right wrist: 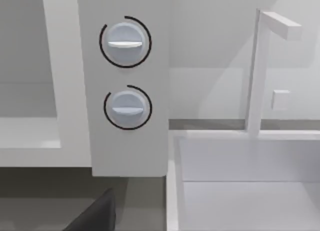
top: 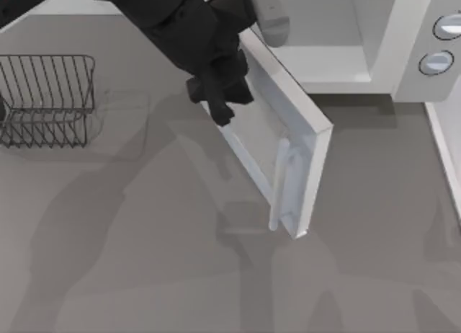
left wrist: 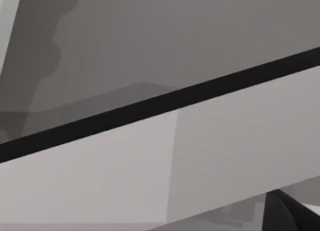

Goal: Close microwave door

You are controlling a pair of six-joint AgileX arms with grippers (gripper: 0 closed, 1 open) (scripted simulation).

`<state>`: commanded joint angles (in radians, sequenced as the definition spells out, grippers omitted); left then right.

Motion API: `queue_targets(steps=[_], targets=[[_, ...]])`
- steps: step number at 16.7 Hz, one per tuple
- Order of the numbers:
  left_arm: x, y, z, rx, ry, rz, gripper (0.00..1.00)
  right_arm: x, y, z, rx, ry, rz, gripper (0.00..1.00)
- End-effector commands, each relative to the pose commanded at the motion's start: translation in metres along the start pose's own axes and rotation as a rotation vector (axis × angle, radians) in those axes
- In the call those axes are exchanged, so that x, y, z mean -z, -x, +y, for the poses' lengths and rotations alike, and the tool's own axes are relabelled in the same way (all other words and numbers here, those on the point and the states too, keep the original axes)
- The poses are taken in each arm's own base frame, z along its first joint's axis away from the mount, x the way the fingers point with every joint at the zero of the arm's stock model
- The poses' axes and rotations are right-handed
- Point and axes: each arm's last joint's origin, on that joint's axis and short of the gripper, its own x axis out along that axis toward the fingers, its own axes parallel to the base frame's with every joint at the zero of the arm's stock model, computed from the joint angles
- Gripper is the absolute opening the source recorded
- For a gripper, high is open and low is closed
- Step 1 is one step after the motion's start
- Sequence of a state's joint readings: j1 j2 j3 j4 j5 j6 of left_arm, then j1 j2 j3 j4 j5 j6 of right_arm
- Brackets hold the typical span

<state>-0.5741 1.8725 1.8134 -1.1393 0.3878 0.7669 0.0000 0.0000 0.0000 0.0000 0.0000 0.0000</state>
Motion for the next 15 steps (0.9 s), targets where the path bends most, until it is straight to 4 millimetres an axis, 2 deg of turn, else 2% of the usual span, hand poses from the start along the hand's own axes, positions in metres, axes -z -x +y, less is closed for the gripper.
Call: queue_targets(steps=[2, 8, 15], targets=[[0.001, 0.001, 0.000, 0.000, 0.003, -0.001, 0.00, 0.000, 0.000, 0.000, 0.000, 0.000, 0.000, 1.00], [-0.015, -0.009, -0.003, -0.001, 0.003, 0.000, 0.00, 0.000, 0.000, 0.000, 0.000, 0.000, 0.000, 1.00], [-0.020, -0.011, -0.004, -0.002, 0.006, -0.001, 0.00, 0.000, 0.000, 0.000, 0.000, 0.000, 0.000, 1.00]])
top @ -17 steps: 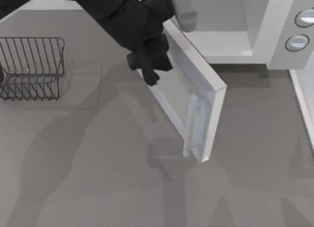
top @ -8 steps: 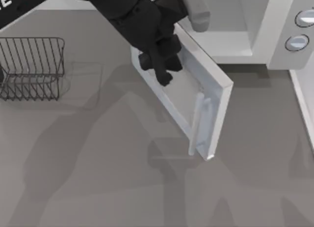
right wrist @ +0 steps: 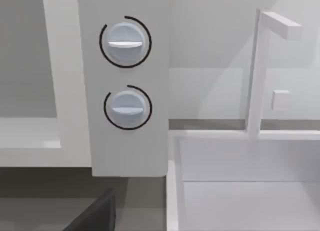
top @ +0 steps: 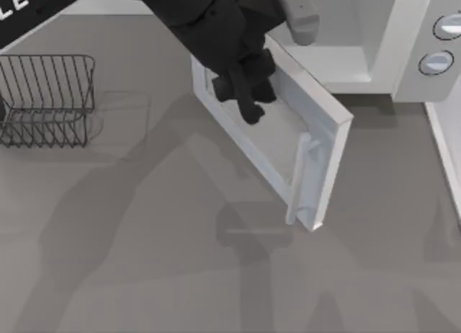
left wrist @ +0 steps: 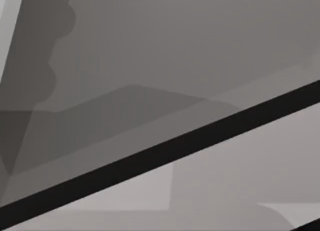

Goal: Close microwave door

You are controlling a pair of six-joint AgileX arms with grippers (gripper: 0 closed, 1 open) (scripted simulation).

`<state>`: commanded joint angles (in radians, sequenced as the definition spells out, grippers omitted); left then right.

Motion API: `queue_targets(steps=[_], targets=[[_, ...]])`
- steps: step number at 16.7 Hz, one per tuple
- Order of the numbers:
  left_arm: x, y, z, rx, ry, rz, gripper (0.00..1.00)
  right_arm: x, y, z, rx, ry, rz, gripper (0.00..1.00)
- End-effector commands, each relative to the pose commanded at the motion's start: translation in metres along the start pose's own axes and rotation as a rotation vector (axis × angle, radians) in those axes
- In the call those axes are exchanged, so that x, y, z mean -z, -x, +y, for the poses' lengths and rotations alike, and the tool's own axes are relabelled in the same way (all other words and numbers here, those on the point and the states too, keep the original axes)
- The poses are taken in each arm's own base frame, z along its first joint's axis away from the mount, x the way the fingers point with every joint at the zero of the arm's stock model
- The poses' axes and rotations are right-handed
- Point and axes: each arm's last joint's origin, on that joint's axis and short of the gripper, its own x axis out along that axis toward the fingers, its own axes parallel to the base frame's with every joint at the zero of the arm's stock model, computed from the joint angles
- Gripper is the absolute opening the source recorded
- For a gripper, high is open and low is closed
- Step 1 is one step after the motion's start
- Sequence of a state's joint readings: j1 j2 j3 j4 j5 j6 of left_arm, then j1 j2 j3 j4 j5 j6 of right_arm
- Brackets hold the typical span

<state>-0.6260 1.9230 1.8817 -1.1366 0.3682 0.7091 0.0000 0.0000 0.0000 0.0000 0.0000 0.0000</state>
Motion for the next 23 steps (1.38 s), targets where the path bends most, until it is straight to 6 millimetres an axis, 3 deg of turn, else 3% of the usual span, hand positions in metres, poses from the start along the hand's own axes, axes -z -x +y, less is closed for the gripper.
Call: queue_targets(steps=[10, 17, 23], targets=[[-0.010, -0.007, -0.003, 0.008, 0.002, 0.005, 0.00, 0.000, 0.000, 0.000, 0.000, 0.000, 0.000, 1.00], [-0.014, -0.043, -0.012, 0.117, 0.025, 0.083, 0.00, 0.000, 0.000, 0.000, 0.000, 0.000, 0.000, 1.00], [-0.025, -0.014, -0.006, -0.003, 0.004, -0.001, 0.00, 0.000, 0.000, 0.000, 0.000, 0.000, 0.000, 1.00]])
